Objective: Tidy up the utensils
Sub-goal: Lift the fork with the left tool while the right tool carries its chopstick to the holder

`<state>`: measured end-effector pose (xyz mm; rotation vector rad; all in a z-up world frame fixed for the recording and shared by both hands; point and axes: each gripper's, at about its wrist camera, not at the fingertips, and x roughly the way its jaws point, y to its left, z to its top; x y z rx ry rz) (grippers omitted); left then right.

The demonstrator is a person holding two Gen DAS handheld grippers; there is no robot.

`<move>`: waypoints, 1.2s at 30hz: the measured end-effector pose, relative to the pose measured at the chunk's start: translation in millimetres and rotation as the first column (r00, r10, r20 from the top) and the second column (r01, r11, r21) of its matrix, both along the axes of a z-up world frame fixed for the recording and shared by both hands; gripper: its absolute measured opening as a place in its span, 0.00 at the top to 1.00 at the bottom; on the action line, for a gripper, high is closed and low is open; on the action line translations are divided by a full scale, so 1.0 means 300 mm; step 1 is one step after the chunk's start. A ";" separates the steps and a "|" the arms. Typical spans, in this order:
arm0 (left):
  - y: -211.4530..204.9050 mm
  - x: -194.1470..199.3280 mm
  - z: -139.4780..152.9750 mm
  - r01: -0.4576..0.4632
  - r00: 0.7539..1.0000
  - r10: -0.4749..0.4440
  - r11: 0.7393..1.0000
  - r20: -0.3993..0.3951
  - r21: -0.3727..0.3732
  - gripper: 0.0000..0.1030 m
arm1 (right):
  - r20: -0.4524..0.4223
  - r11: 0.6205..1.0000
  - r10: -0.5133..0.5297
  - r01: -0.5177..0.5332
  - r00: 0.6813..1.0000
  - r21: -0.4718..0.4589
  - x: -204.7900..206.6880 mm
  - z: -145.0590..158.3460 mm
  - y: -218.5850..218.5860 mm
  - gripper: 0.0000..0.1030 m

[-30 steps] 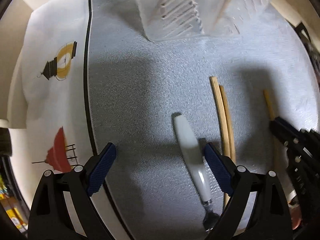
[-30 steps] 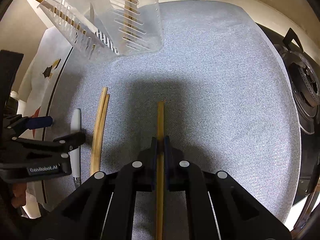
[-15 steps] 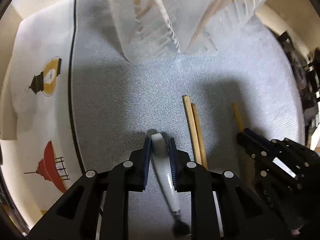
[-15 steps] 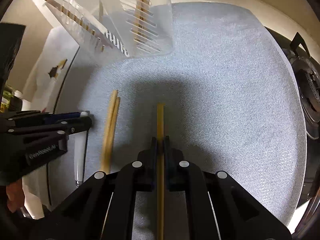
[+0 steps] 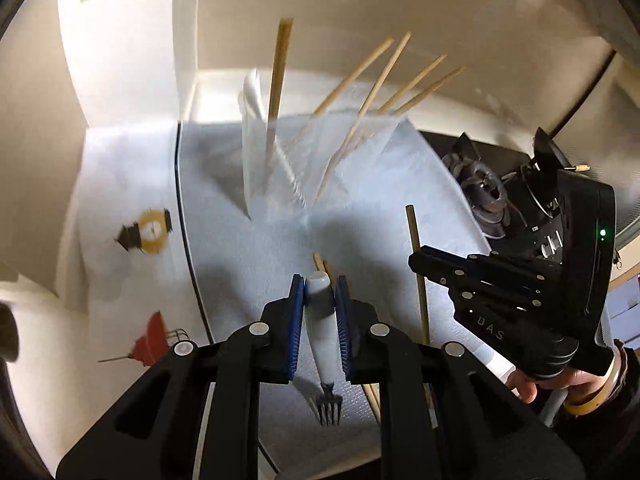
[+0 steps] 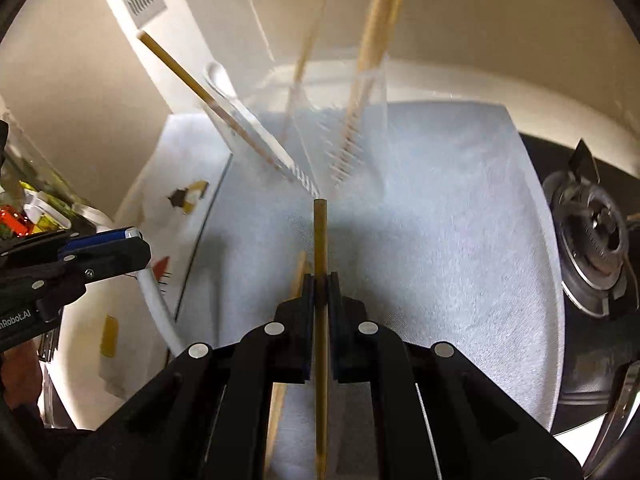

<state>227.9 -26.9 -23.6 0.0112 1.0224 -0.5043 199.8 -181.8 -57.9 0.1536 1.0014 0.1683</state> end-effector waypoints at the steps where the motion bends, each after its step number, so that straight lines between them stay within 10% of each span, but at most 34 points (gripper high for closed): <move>1: 0.006 -0.005 0.011 0.002 1.000 -0.001 1.000 0.011 -0.003 0.85 | 0.008 1.000 0.003 -0.003 1.000 0.000 -0.015 0.016 -0.001 0.93; 36: 0.033 0.039 0.546 0.011 0.938 0.031 0.993 0.344 -0.119 0.85 | 0.415 0.999 -0.010 0.030 0.910 -0.042 0.000 0.583 -0.032 0.93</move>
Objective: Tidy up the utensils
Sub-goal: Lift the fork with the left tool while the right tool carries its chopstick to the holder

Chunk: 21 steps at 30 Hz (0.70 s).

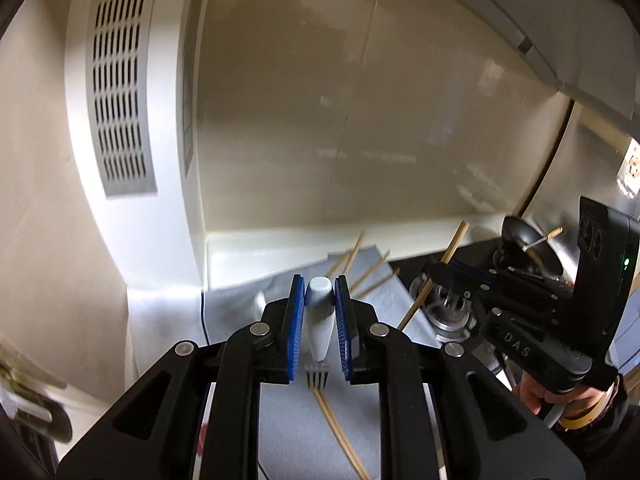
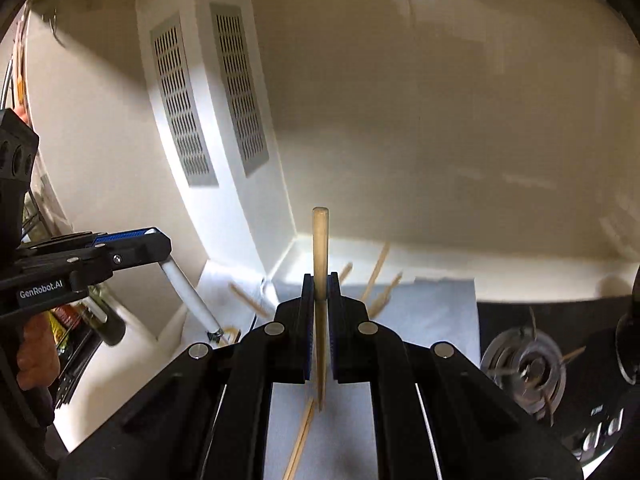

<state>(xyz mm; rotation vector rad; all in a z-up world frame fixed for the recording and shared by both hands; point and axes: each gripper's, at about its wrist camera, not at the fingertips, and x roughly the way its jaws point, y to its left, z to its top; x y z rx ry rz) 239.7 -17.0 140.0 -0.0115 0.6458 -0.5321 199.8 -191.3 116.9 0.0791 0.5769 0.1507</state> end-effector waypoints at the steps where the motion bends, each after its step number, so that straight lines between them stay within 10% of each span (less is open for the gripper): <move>1: -0.005 0.002 0.013 0.000 1.000 0.000 1.000 0.010 -0.003 0.85 | 0.010 1.000 -0.002 0.002 1.000 -0.003 0.006 0.015 -0.001 0.93; 12: -0.061 0.103 0.144 -0.048 0.990 0.050 0.999 0.134 -0.021 0.85 | 0.133 0.999 -0.021 0.025 0.991 -0.027 0.120 0.158 -0.007 0.93; 21: -0.082 0.225 0.046 -0.095 0.991 0.092 0.995 0.100 0.022 0.85 | 0.123 0.998 -0.046 0.050 0.991 -0.028 0.220 0.087 -0.006 0.93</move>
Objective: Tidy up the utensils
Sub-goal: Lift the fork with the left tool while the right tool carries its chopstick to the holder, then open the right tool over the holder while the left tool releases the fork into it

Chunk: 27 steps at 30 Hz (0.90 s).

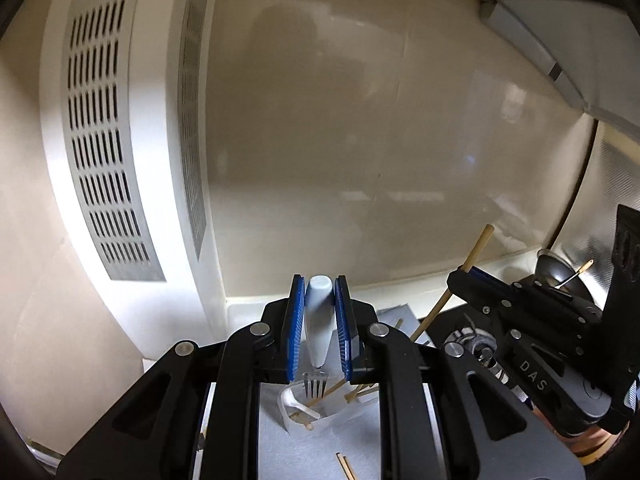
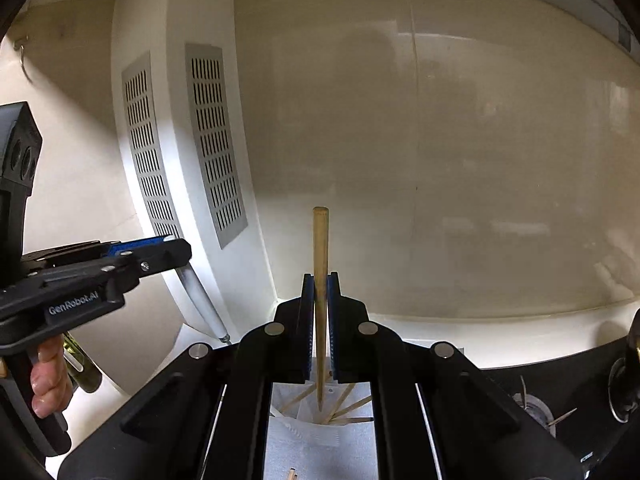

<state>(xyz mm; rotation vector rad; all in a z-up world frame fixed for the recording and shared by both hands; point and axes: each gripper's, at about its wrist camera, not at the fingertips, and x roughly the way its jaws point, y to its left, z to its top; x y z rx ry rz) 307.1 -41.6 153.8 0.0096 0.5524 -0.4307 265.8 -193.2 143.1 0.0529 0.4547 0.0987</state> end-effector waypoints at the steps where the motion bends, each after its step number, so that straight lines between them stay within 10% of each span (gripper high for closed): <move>1: -0.004 0.012 -0.022 0.001 1.000 -0.001 1.000 -0.014 0.002 0.85 | -0.007 1.000 0.000 0.000 1.000 -0.001 0.008 -0.017 0.002 0.93; 20: -0.038 0.076 -0.183 -0.003 0.994 0.012 0.997 -0.113 0.081 0.85 | -0.127 1.000 -0.002 0.004 0.992 0.018 0.038 -0.163 0.011 0.92; 21: -0.036 0.077 -0.185 -0.008 0.993 0.018 0.997 -0.117 0.083 0.80 | -0.134 1.000 0.003 0.000 0.991 0.023 0.039 -0.166 0.012 0.91; 24: -0.015 0.056 -0.162 -0.069 0.994 0.076 0.994 -0.073 0.085 0.18 | -0.148 0.998 0.012 -0.004 0.989 0.056 0.026 -0.164 0.005 0.67; 27: 0.018 0.028 -0.134 -0.124 0.992 0.126 0.989 -0.029 0.087 0.14 | -0.132 0.998 -0.006 0.014 0.991 0.058 -0.002 -0.157 0.001 0.56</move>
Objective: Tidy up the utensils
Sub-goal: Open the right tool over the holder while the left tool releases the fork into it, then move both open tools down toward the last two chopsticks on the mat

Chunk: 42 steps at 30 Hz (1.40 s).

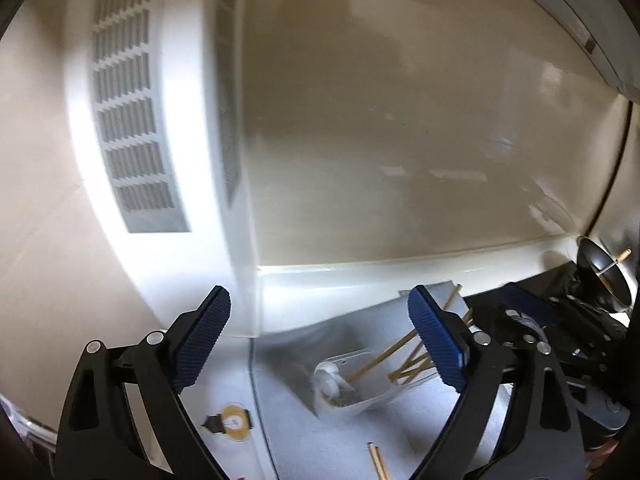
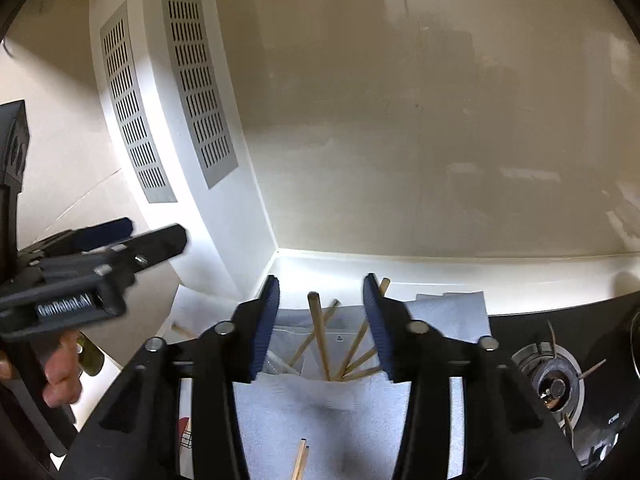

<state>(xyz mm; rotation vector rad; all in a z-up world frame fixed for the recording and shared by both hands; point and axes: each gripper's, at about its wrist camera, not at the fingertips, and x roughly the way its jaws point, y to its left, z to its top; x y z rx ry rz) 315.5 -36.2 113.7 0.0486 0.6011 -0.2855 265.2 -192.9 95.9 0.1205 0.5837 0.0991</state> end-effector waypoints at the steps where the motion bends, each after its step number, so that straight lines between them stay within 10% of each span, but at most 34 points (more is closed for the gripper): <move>1: 0.017 -0.005 0.005 -0.005 1.000 0.005 1.000 -0.007 0.001 0.14 | 0.001 1.000 0.002 -0.002 1.000 0.000 -0.008 0.003 0.001 0.54; 19: 0.061 -0.132 -0.142 -0.035 0.983 0.045 0.997 -0.175 0.063 0.14 | -0.095 1.000 0.021 -0.021 0.995 0.005 -0.179 -0.077 0.037 0.38; 42: 0.089 -0.255 -0.548 -0.027 0.891 0.113 0.980 -0.439 0.197 0.14 | -0.429 0.999 0.035 -0.018 0.902 0.044 -0.258 -0.439 0.098 0.38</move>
